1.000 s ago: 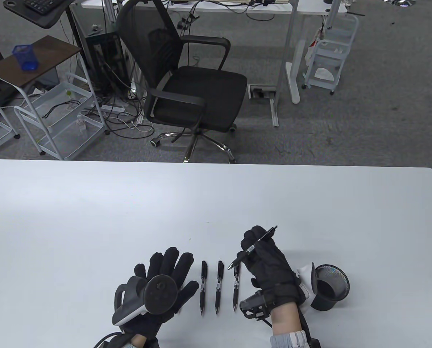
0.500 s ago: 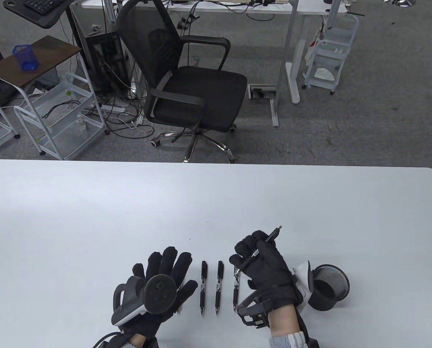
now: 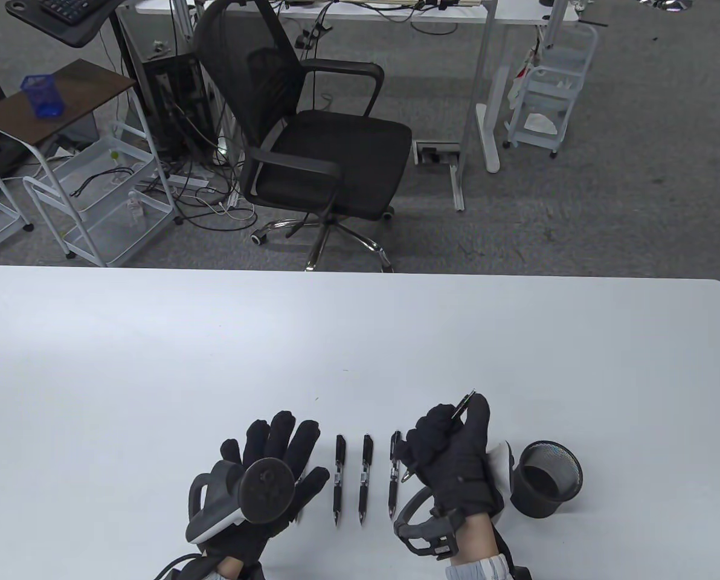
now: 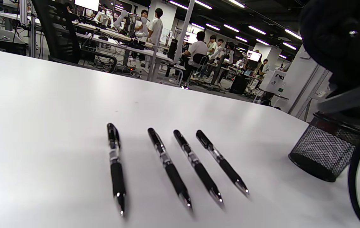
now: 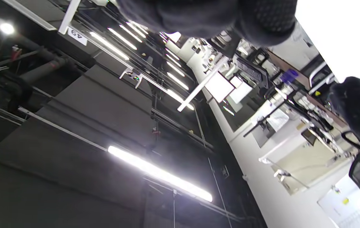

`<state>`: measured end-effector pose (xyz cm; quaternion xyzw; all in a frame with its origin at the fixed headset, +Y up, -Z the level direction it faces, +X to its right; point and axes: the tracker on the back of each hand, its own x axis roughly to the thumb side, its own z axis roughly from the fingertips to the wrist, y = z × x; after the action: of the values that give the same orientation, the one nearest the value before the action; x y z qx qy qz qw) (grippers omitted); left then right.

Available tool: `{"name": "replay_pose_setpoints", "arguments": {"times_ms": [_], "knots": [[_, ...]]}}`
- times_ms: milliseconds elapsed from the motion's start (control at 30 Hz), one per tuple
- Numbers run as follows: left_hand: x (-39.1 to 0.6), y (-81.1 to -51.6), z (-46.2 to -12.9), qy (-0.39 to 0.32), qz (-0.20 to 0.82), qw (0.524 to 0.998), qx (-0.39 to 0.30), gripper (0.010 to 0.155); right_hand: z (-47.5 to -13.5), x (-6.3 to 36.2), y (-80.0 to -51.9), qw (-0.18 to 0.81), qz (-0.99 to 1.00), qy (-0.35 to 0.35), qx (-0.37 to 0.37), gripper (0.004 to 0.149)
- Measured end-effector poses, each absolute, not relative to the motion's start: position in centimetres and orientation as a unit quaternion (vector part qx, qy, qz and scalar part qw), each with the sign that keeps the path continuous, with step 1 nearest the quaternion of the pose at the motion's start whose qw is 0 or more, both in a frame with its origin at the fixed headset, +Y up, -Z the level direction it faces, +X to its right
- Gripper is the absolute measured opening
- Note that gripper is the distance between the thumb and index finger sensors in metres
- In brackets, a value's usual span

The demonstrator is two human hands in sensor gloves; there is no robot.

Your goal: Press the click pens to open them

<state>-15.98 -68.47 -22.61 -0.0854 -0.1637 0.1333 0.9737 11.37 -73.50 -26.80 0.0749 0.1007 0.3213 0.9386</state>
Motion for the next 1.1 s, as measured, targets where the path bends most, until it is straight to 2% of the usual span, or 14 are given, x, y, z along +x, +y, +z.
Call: {"name": "replay_pose_setpoints", "arguments": {"times_ms": [100, 233, 333, 1100], "knots": [[-16.0, -68.5, -22.6, -0.164, 0.132, 0.974, -0.085, 0.069, -26.7, 11.5, -73.3, 0.937, 0.331, 0.082, 0.081, 0.064], [-15.9, -68.5, -22.6, -0.163, 0.131, 0.974, -0.086, 0.069, -26.8, 11.5, -73.1, 0.931, 0.337, 0.106, 0.091, 0.069], [-15.9, -68.5, -22.6, -0.164, 0.13, 0.974, -0.087, 0.069, -26.8, 11.2, -72.8, 0.92, 0.357, 0.107, 0.119, 0.068], [-15.8, -68.6, -22.7, -0.163, 0.127, 0.974, -0.09, 0.069, -26.5, 10.9, -72.1, 0.92, 0.342, 0.122, 0.147, 0.066]]}}
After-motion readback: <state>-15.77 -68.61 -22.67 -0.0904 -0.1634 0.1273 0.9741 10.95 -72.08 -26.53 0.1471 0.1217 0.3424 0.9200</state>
